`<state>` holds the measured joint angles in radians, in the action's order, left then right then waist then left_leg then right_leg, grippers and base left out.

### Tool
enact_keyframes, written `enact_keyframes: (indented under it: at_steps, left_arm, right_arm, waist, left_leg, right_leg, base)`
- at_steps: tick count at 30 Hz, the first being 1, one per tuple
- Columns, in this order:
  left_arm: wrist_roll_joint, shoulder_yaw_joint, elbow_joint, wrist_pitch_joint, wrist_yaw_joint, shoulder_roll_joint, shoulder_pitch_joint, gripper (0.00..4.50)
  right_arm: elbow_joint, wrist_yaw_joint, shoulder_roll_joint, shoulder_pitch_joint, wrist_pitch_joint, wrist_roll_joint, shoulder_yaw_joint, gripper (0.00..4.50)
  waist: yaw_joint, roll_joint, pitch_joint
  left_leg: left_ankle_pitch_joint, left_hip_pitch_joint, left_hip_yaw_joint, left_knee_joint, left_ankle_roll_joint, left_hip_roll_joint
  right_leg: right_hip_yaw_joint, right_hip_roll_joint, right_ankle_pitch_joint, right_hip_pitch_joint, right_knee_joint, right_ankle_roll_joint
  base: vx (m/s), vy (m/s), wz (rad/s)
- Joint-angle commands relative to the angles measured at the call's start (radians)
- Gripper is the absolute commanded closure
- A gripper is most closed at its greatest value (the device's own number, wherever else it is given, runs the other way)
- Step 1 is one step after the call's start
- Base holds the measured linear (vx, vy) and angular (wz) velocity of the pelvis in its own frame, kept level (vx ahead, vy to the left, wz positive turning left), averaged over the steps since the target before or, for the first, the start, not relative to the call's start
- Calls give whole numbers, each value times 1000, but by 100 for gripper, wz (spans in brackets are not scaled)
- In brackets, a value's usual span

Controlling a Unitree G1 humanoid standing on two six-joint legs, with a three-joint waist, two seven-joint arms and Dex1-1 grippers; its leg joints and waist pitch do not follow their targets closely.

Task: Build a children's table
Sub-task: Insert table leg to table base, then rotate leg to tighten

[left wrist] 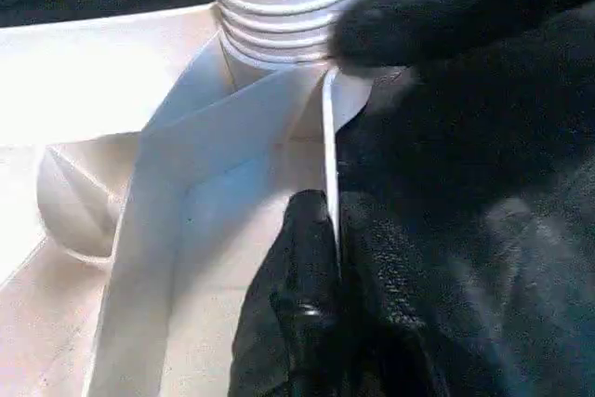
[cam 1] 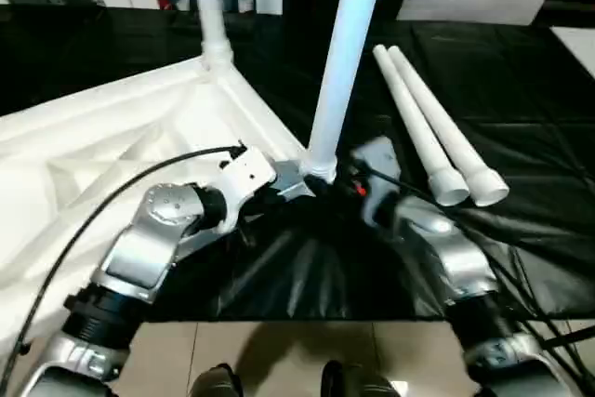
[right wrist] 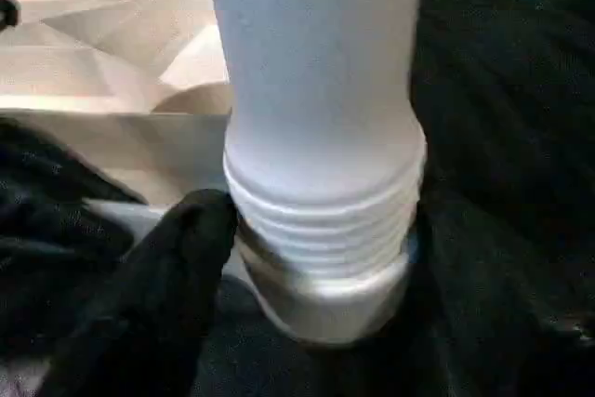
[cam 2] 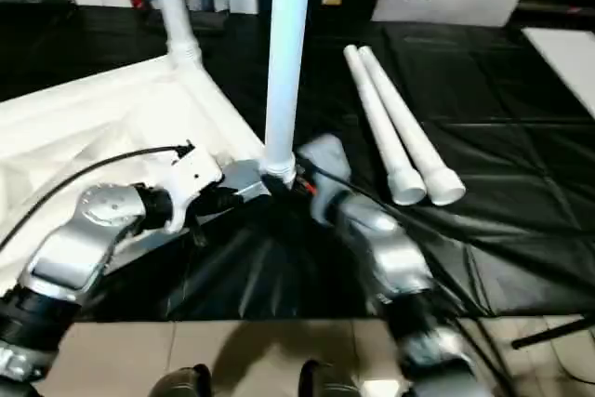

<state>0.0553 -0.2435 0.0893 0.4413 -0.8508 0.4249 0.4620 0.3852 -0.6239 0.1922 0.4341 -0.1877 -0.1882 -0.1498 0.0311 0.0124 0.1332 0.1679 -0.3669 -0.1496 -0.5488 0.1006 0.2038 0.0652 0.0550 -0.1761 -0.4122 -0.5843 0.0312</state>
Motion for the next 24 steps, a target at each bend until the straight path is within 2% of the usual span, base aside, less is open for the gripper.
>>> enact_keyframes:
  at_steps: [1,2,3,5,7,8,10,11,12,13,14,16,18,22,24]
  left_arm:
    - [-10,9,0,-67,-27,12,22,450]
    - [-32,-7,23,-156,-90,28,22,450]
    - [-33,-11,24,-155,-100,33,22,450]
    - [-37,-35,49,-179,-158,61,26,450]
    - [-38,-50,82,-224,-206,81,35,450]
    - [-40,-57,103,-246,-234,91,42,450]
    - [-46,-69,135,-288,-290,109,53,450]
    - [-47,-73,147,-307,-309,114,57,450]
    - [-50,-79,162,-333,-338,122,63,450]
    - [-54,-87,185,-365,-373,130,75,450]
    - [-55,-92,197,-378,-392,134,84,450]
    - [-59,-101,208,-395,-419,138,93,450]
    - [-60,-104,214,-404,-430,138,98,450]
    - [-66,-123,223,-435,-474,135,110,450]
    - [-67,-125,227,-441,-479,133,112,450]
  right_arm:
    - [4,-27,12,-34,-9,7,-11,51]
    - [-29,-42,50,-46,5,20,-14,46]
    - [-40,-50,56,-49,4,16,-10,46]
    - [-100,-100,90,-65,3,-9,7,16]
    - [-148,-157,126,-77,3,-29,9,3]
    - [-169,-188,146,-80,1,-39,8,3]
    - [-191,-233,182,-77,6,-43,3,3]
    - [-195,-243,193,-75,9,-40,0,3]
    - [-204,-266,209,-71,10,-40,-6,3]
    - [-220,-295,227,-66,1,-43,-18,3]
    - [-231,-311,234,-62,-11,-48,-24,3]
    - [-246,-351,243,-58,-28,-58,-42,3]
    - [-250,-366,244,-57,-30,-58,-50,3]
    - [-223,-411,227,-41,-28,-68,-73,3]
    - [-218,-419,225,-38,-30,-72,-75,19]
  waist:
    - [-3,-20,-98]
    - [0,-16,-105]
    - [0,-15,-106]
    - [1,-17,-105]
    - [4,-20,-99]
    - [5,-20,-92]
    - [7,-20,-91]
    - [9,-21,-87]
    - [9,-20,-88]
    - [9,-20,-81]
    - [10,-22,-78]
    - [10,-18,-81]
    - [11,-19,-87]
    - [14,-20,-97]
    - [16,-20,-98]
  left_leg:
    - [15,2,-11,37,-77,15]
    - [-49,-6,-11,28,-105,7]
    - [-55,-7,-13,25,-112,6]
    - [-37,-3,-13,24,-128,12]
    - [21,-2,-15,26,-130,16]
    - [90,0,-15,30,-112,19]
    - [133,4,-16,31,-96,20]
    - [164,6,-16,33,-80,20]
    - [171,6,-16,33,-72,21]
    - [215,9,-16,38,-55,20]
    - [236,13,-16,40,-48,21]
    - [258,15,-14,41,-35,21]
    - [214,12,-14,39,-42,22]
    - [122,7,-15,30,-68,21]
    - [110,7,-16,29,-76,21]
  right_leg:
    - [-54,62,119,74,29,263]
    - [-52,58,238,80,18,283]
    - [-53,57,260,79,15,286]
    - [-51,59,253,75,13,291]
    - [-51,62,170,71,19,286]
    - [-52,63,60,67,29,275]
    - [-53,65,-14,64,35,266]
    - [-52,65,-83,62,44,253]
    - [-53,67,-100,62,44,249]
    - [-52,66,-177,57,53,233]
    - [-52,67,-208,56,55,228]
    - [-54,70,-265,59,59,208]
    - [-55,69,-205,60,52,218]
    - [-54,67,-31,66,30,265]
    - [-53,67,-7,67,28,272]
  base:
    - [0,0,0]
    - [0,0,0]
    - [0,0,0]
    - [0,0,0]
    - [0,0,0]
    - [0,0,0]
    - [0,0,0]
    - [0,0,0]
    - [0,0,0]
    - [0,0,0]
    - [0,0,0]
    - [0,0,0]
    - [0,0,0]
    - [0,0,0]
    - [0,0,0]
